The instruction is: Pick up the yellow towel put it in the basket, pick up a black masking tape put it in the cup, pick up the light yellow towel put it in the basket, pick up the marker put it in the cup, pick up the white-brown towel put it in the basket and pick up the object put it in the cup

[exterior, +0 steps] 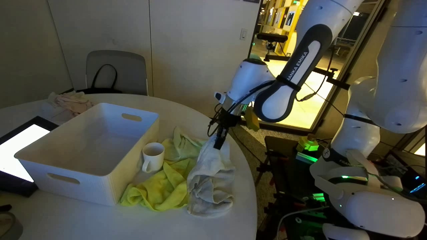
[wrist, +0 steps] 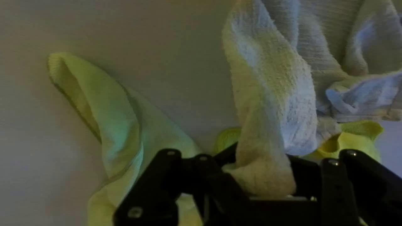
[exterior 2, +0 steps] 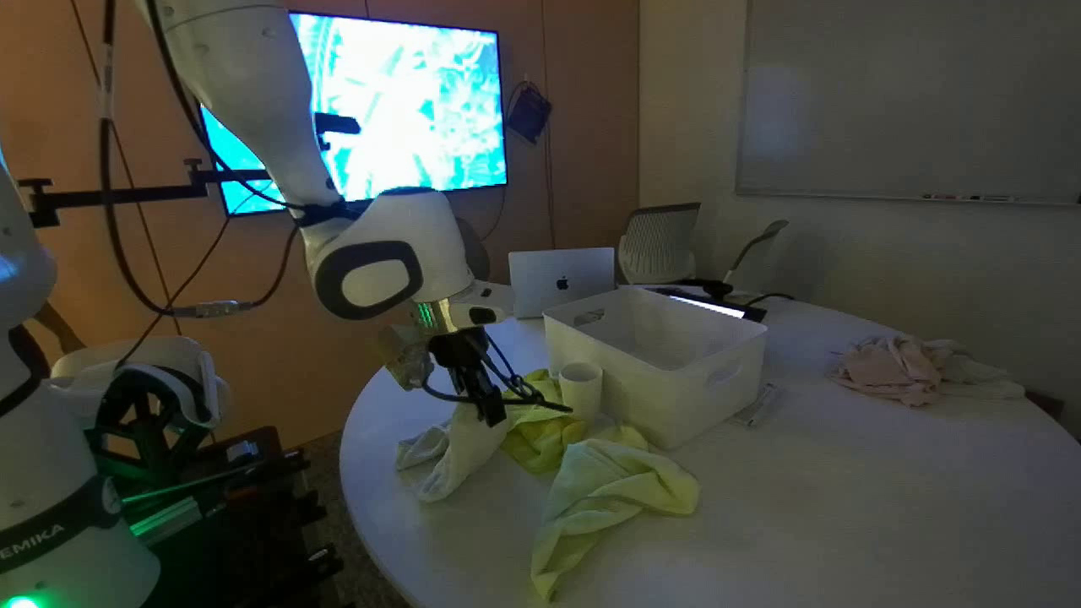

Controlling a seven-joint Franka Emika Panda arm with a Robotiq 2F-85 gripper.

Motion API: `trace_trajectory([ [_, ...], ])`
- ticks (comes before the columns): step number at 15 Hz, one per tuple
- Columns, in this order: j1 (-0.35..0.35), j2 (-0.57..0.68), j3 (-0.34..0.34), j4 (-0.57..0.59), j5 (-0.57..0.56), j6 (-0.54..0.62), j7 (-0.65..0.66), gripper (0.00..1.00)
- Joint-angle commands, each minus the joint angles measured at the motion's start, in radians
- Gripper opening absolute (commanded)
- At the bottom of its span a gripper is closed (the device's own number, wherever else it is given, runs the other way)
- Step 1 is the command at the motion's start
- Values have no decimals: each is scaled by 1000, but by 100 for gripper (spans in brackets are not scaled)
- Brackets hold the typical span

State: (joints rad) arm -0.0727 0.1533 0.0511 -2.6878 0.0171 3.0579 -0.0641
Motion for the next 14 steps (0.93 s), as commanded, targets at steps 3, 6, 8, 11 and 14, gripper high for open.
trace_trajectory([
  [3, 32, -262, -18, -107, 19, 2, 51, 0],
  [6, 4, -330, 14, -57, -28, -39, 118, 0],
  [8, -2, -417, 41, -90, -39, -68, 152, 0],
  [11, -22, -493, 95, -65, -68, -178, 221, 0],
  [14, -2, -574, 119, -56, -90, -292, 279, 0],
])
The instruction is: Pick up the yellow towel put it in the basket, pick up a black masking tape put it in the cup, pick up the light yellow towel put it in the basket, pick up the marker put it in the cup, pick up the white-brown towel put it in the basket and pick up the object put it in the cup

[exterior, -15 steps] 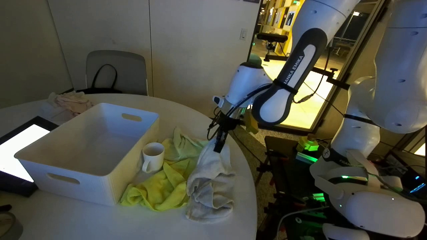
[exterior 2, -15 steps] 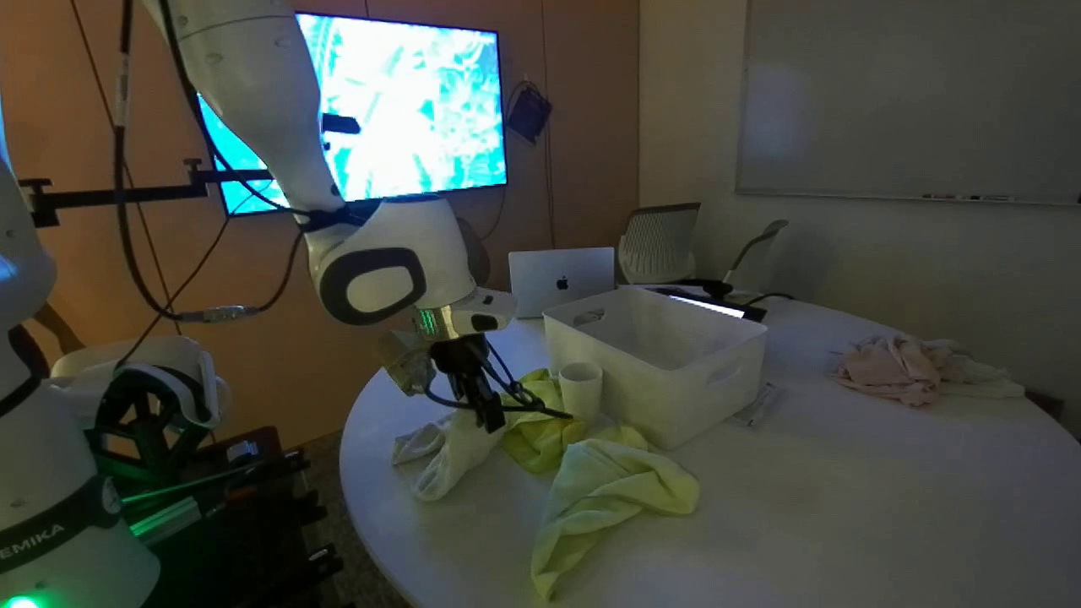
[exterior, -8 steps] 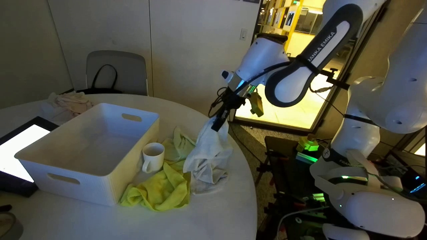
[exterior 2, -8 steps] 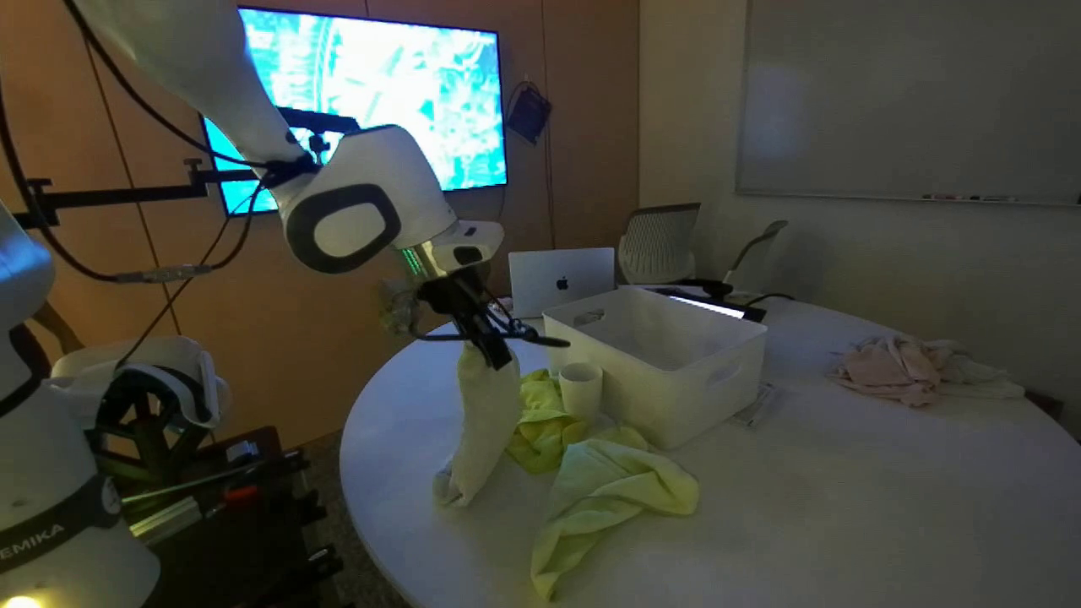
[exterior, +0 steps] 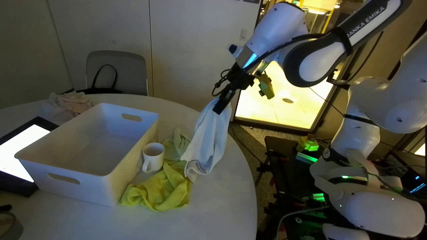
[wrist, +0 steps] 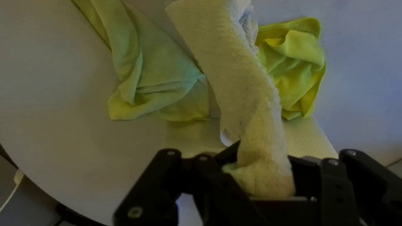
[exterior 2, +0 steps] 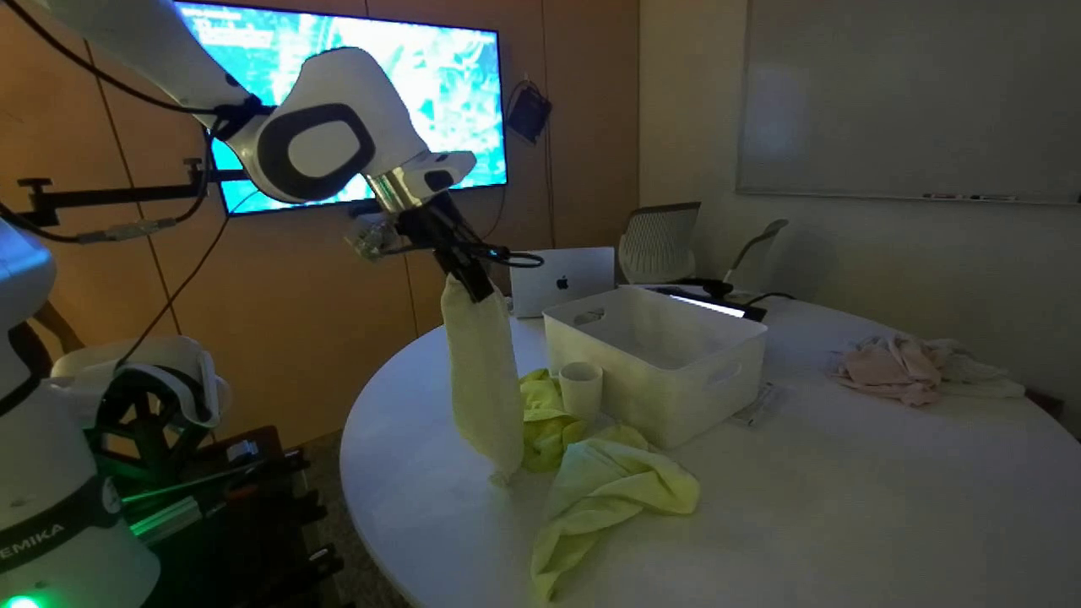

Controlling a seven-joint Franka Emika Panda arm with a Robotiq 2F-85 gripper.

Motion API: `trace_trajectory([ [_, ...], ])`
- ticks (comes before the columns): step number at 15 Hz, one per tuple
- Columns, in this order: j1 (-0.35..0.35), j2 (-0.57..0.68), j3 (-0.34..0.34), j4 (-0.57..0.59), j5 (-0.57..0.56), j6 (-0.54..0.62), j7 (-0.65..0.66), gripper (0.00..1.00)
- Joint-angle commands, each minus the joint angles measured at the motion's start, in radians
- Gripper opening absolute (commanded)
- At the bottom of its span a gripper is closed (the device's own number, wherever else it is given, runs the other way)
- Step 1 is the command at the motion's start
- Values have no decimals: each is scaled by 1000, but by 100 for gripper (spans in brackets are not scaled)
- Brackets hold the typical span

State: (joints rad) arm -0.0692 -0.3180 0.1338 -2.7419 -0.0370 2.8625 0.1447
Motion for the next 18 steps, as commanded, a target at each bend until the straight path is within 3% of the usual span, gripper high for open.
trace_trajectory([
  [1, 4, -130, 38, 1, -30, -144, 73, 0],
  [5, 5, -195, 60, 58, -57, -429, 116, 0],
  [9, 22, -207, 61, 137, -65, -641, 133, 0],
  [13, 56, -211, 55, 205, -47, -738, 128, 0],
  [18, 91, -185, 73, 274, -46, -748, 153, 0],
])
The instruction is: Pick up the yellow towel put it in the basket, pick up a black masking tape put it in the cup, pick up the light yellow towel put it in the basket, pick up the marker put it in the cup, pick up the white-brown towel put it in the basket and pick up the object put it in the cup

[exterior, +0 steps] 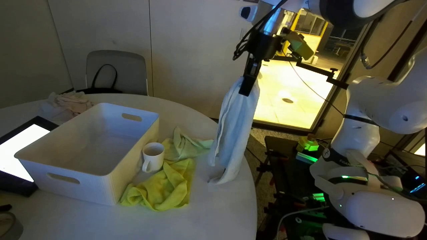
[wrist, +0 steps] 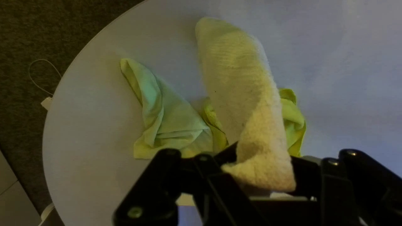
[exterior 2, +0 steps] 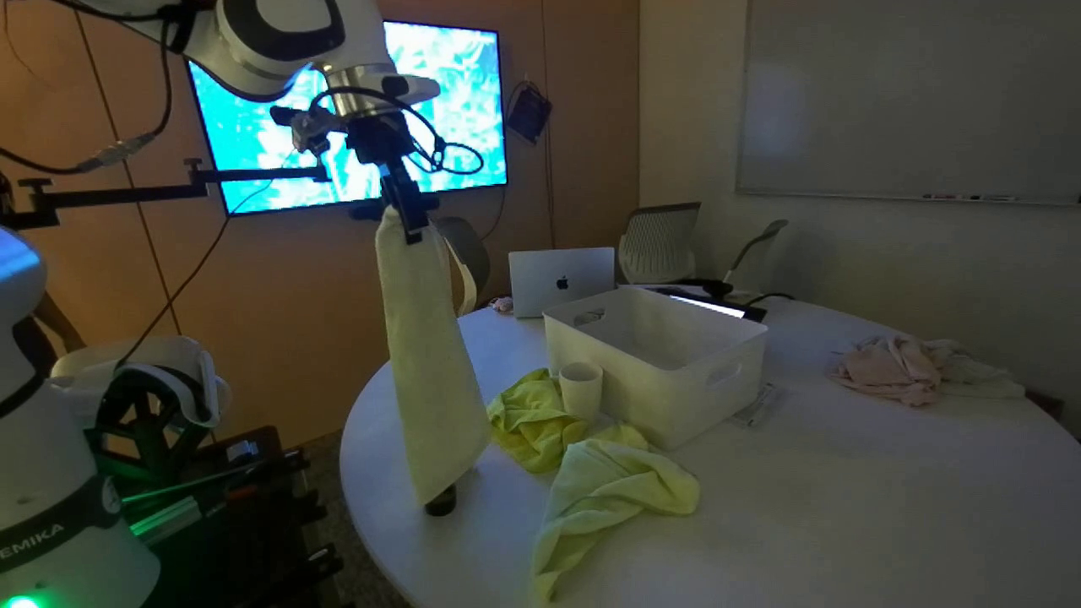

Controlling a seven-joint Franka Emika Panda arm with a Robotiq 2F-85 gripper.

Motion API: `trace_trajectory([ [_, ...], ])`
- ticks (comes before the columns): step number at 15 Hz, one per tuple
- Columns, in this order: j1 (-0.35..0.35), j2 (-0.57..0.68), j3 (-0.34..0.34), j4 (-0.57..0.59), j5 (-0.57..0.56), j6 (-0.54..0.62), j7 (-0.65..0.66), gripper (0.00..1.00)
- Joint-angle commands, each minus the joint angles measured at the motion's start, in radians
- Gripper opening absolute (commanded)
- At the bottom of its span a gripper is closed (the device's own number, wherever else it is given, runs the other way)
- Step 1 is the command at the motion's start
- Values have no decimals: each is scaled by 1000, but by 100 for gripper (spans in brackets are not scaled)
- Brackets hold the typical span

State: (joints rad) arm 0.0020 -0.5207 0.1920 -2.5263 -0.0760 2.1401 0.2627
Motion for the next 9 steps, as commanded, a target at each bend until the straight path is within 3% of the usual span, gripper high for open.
trace_trajectory([
  [1, 25, 23, 21, 72, -10, -20, 46, 0],
  [9, 42, 75, 86, 174, -19, -21, 148, 0],
])
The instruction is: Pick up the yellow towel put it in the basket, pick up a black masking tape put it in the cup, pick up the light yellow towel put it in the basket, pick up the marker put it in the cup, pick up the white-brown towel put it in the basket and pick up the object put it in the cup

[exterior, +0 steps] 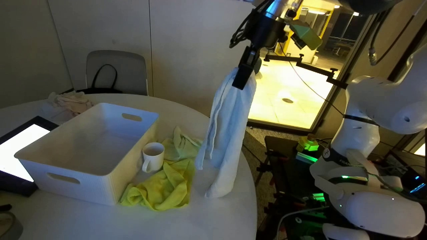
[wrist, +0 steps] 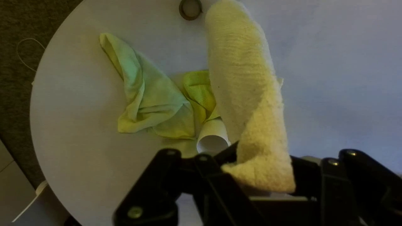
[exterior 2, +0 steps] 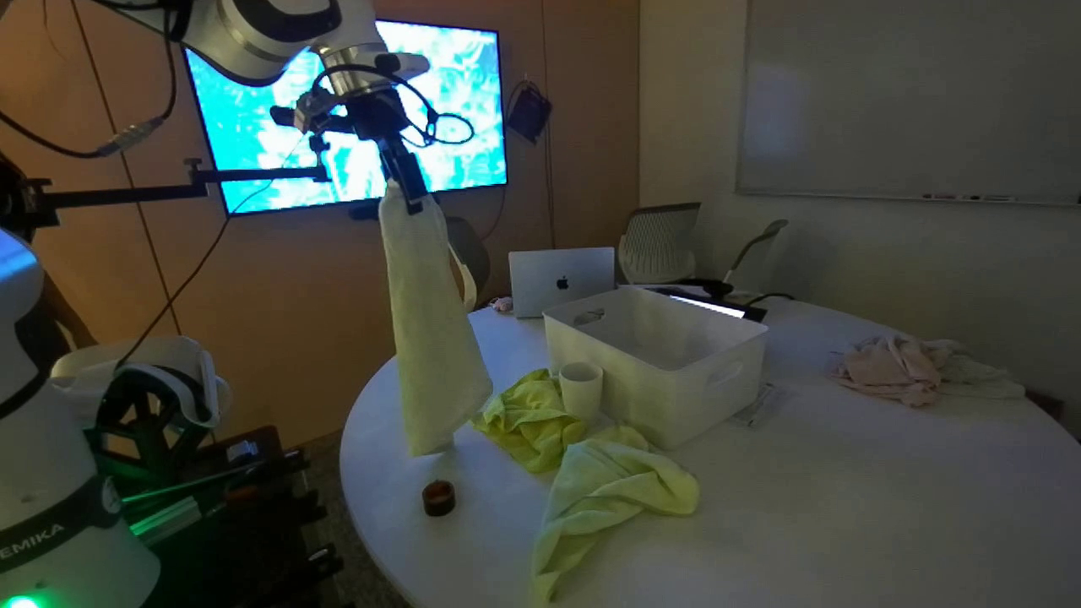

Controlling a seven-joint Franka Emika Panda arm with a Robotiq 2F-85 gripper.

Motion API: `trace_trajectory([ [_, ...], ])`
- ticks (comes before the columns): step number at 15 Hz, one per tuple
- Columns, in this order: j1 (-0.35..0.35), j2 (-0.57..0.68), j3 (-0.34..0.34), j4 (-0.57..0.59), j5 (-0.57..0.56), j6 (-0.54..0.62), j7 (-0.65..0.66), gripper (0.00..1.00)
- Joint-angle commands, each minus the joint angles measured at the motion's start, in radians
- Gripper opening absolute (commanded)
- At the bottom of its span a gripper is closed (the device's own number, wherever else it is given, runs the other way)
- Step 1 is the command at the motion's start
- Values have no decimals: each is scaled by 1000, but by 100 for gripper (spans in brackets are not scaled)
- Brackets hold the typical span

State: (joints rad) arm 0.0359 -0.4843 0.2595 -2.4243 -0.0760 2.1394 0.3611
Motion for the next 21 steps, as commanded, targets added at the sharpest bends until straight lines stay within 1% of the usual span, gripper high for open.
trace_trajectory([
  [1, 9, 50, 25, 87, -18, -20, 64, 0],
  [7, 9, 128, 47, 174, -27, -21, 122, 0],
  [14, 11, 254, 34, 304, -37, -32, 145, 0],
  [19, 21, 412, 18, 492, -80, -53, 164, 0],
  [21, 32, 480, 10, 579, -111, -72, 191, 0],
])
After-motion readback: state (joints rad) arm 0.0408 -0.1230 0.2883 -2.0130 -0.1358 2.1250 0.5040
